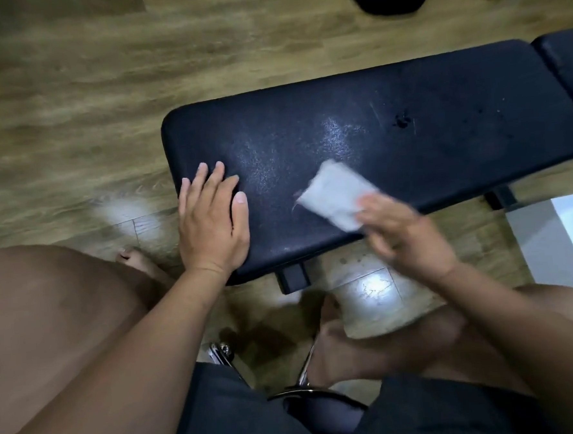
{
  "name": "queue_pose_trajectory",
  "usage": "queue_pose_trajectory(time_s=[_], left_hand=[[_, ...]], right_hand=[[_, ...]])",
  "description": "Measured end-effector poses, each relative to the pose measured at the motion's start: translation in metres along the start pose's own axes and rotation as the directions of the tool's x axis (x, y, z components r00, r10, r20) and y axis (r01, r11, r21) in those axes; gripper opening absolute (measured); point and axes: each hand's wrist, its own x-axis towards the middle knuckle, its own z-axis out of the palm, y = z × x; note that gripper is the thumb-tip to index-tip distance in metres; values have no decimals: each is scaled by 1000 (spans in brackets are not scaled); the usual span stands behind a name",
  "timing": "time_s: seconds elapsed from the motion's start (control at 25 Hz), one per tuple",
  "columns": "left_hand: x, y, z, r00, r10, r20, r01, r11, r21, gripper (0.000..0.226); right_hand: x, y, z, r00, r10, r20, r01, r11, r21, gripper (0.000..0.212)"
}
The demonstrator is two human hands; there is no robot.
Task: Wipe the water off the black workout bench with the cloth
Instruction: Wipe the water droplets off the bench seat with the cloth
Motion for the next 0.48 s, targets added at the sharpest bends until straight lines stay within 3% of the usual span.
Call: queue_pose_trajectory(time_s=[0.04, 0.12, 0.2, 0.24, 0.32, 0.4, 0.48], left_hand=[[0, 0, 0, 1000, -3, -1, 3, 1000, 7, 50], [-1, 1, 1, 1000, 1, 3, -1, 1000, 10, 49], [0, 2, 0, 1000, 4, 3, -4, 1000, 12, 50], [0, 1, 0, 1000, 4, 2, -4, 1000, 11, 50], [-1, 1, 0, 1000, 7, -7, -7, 1000, 6, 51], [-1, 1, 1, 1000, 13, -21, -13, 1000, 11, 52], [-1, 0, 1, 1000, 16, -15, -16, 1000, 10, 52]], right_hand=[[-1, 28, -17, 982, 182, -41, -185, 980, -79, 30], [15, 68, -41, 830, 550, -93, -558, 819, -133, 32], [56, 67, -41, 686, 716, -130, -727, 673, -137, 44], [75, 52, -33, 686, 718, -116, -727, 673, -136, 52], [98, 3, -1, 795, 603, -66, -607, 787, -115, 62], [93, -60, 30, 922, 387, 12, -385, 920, -68, 56], [61, -85, 37, 986, 124, 109, -127, 992, 19, 47]])
